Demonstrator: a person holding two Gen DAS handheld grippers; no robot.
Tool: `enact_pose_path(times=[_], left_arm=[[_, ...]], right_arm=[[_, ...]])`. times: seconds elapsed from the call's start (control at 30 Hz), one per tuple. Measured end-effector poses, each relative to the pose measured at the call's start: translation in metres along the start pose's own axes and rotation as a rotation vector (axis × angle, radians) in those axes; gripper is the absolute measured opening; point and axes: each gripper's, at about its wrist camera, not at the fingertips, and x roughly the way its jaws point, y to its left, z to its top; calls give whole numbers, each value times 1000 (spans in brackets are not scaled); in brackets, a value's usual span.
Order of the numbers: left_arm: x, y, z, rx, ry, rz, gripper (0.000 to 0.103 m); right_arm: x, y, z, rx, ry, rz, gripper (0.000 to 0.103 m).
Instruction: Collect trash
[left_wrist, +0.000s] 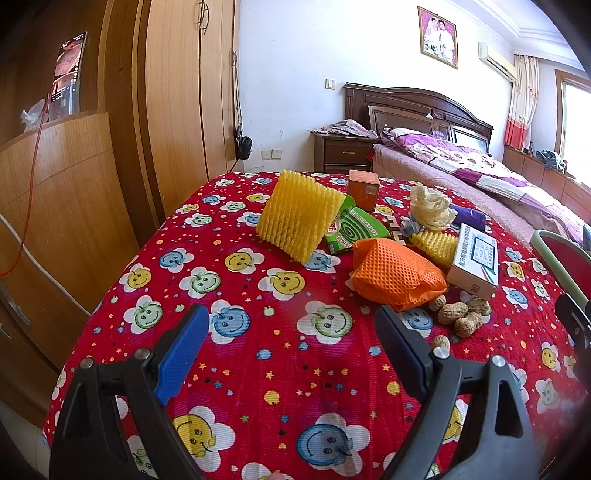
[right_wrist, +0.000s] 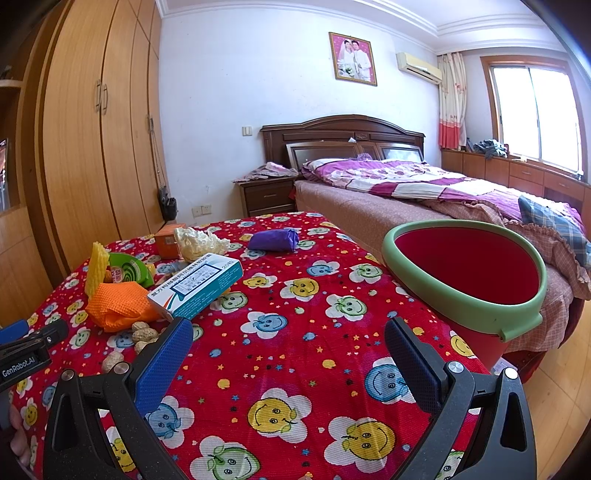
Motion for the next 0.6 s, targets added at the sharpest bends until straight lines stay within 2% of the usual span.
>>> enact_pose_path(times=[0.6], left_arm=[[0, 0, 0, -3, 1, -2, 91]], right_arm=[[-1, -1, 0, -4, -3, -2, 103]])
